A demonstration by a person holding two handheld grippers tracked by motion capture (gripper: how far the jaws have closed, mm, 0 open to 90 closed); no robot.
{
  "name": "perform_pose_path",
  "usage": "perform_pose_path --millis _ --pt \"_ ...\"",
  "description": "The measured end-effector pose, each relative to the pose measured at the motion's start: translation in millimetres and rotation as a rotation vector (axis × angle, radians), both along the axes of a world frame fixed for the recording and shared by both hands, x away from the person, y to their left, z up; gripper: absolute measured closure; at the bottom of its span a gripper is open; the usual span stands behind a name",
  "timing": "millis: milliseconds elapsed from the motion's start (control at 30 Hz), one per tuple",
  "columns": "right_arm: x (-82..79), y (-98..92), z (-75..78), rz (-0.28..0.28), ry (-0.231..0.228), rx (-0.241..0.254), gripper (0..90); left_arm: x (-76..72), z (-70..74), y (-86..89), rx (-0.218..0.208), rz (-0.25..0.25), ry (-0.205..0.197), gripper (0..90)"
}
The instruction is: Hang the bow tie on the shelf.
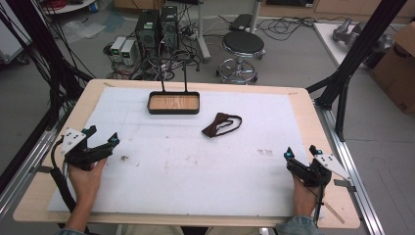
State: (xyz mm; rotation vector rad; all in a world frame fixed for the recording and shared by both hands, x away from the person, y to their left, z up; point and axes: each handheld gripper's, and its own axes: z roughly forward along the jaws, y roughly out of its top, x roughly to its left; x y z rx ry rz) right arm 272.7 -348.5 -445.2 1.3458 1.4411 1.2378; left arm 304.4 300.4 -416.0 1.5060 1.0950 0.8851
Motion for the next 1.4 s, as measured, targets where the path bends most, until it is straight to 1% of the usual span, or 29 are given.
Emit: perform_pose_path --millis 67,133,233,300,367,433,633,700,733,767,833,867,900,933,1000,1067,1133,1200,1233,1267,1400 --pt "-0.2 0.1 0.1 0.0 0.002 0.001 13.7 0.2 -0.5 -1.5 0.006 0.001 -0.003 16.8" --pt "-0.2 -0.1 0.2 0.0 -0.003 -0.002 13.7 1.0 -1.2 -2.6 0.009 -0.006 0.004 16.8" --pt "-0.1 -0.4 0.1 0.0 -0.005 -0.003 13.7 1.1 -1.7 -3.8 0.01 -0.011 0.004 16.5" --pt "0.0 -0.2 0.2 -0.002 -0.005 0.002 13.7 0.7 -1.6 -4.2 0.008 -0.015 -0.002 16.5" --pt "-0.2 -0.4 0.2 -0.001 -0.005 -0.004 13.7 -0.1 -1.5 -4.1 0.005 -0.014 -0.006 16.5" --pt "-0.2 -0.2 0.2 -0.001 -0.006 -0.003 13.7 -0.8 -1.7 -4.6 -0.004 -0.004 -0.012 16.0" --pt "1.3 -0.3 -0.9 0.009 0.006 0.01 13.2 -2.0 -1.2 -6.9 0.002 -0.014 -0.015 16.1" --pt "1.0 1.1 0.0 0.002 -0.009 0.006 11.8 -1.8 -1.2 -7.7 0.0 -0.012 -0.017 16.1" --pt "1.7 2.1 0.2 0.012 -0.021 0.009 11.3 -1.8 -1.2 -7.8 -0.001 -0.012 -0.017 16.1" --pt "2.9 3.7 0.4 0.025 -0.02 0.017 11.1 -1.8 -1.1 -7.8 -0.002 -0.011 -0.016 16.1" --pt "6.9 8.5 1.9 0.052 0.001 0.02 11.2 -1.7 -1.0 -7.8 -0.005 -0.009 -0.019 16.1" --pt "9.3 16.7 7.9 0.056 0.0 0.003 11.2 -1.6 -1.0 -8.1 -0.008 -0.006 -0.022 16.1" --pt "9.5 20.3 10.8 0.062 -0.01 -0.003 11.2 -1.6 -1.0 -8.0 -0.009 -0.003 -0.024 16.1" --pt "9.5 20.3 10.8 0.062 -0.01 -0.003 11.2 -1.5 -1.0 -7.6 -0.009 -0.003 -0.025 16.1" --pt "11.2 32.1 21.0 0.083 -0.042 -0.029 11.2 -1.1 -1.2 -7.3 -0.016 -0.001 -0.026 16.1" --pt "13.8 40.7 27.1 0.097 -0.051 -0.026 11.2 -1.2 -1.0 -7.4 -0.02 0.0 -0.028 16.1" --pt "19.0 49.2 33.0 0.107 -0.046 -0.037 11.3 -1.5 -0.7 -7.5 -0.015 -0.002 -0.032 16.2" --pt "26.8 58.6 39.2 0.126 -0.047 -0.043 11.5 -1.6 -0.5 -7.9 -0.016 -0.001 -0.034 16.2" --pt "31.9 64.9 43.1 0.134 -0.044 -0.055 11.8 -1.5 -0.5 -7.9 -0.017 -0.002 -0.035 16.1" --pt "35.7 70.1 45.9 0.14 -0.043 -0.058 13.2 -1.3 -0.6 -7.9 -0.018 -0.004 -0.034 16.1" --pt "52.9 89.2 54.7 0.179 -0.034 -0.058 15.1 -0.5 -1.1 -8.8 -0.018 -0.008 -0.034 16.1"
